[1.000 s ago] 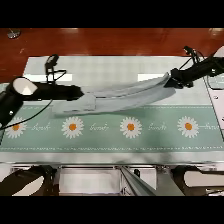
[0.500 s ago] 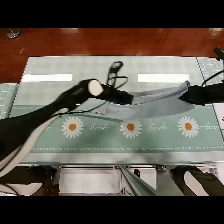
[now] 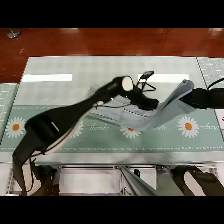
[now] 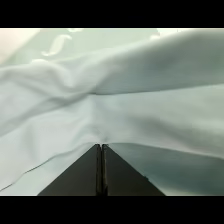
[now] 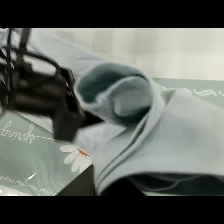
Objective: Fold the shirts.
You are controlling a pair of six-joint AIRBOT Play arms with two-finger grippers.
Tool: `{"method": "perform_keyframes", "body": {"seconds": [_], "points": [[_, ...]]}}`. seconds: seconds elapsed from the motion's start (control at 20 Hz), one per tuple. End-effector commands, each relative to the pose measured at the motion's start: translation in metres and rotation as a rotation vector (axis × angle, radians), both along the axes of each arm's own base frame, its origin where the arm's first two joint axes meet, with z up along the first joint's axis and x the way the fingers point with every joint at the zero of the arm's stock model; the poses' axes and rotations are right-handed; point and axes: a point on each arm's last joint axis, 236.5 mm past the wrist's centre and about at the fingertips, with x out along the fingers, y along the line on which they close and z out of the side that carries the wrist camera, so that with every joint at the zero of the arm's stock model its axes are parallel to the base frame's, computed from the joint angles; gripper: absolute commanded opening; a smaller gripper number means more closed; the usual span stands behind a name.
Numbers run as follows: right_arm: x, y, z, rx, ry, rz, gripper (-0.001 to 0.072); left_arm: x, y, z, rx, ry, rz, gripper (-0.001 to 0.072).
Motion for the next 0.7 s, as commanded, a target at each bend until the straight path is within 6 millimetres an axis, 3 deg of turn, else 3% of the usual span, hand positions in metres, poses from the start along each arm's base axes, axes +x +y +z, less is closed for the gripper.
{"method": "perform_keyframes", "body": {"seconds": [0.0,0.1,0.2,0.3,0.35,0.4,0.5,0.6,0.65], "points": [[0.005,0.027,0.004,0.043,-0.014,0.042,0.0024,0.066,0.104,0.025,0.135,-0.009,0.093,0.0024],[0.012,0.056,0.003,0.063,-0.011,0.097,0.0024,0.105,0.204,0.054,0.258,-0.062,0.204,0.0024],[0.025,0.090,0.003,0.084,-0.017,0.153,0.0024,0.127,0.302,0.096,0.330,-0.141,0.366,0.0025],[0.039,0.128,0.002,0.095,-0.014,0.226,0.0024,0.124,0.381,0.145,0.315,-0.254,0.538,0.0025],[0.046,0.147,-0.001,0.097,-0.005,0.261,0.0024,0.114,0.409,0.165,0.304,-0.310,0.610,0.0025],[0.054,0.168,-0.007,0.098,0.014,0.297,0.0024,0.096,0.427,0.182,0.292,-0.363,0.667,0.0025],[0.069,0.210,-0.022,0.094,0.053,0.366,0.0024,0.049,0.438,0.201,0.268,-0.483,0.709,0.0025],[0.083,0.251,-0.043,0.090,0.092,0.416,0.0024,-0.001,0.435,0.192,0.229,-0.520,0.737,0.0025],[0.090,0.271,-0.055,0.090,0.111,0.435,0.0024,-0.025,0.433,0.176,0.218,-0.498,0.753,0.0025]]}}
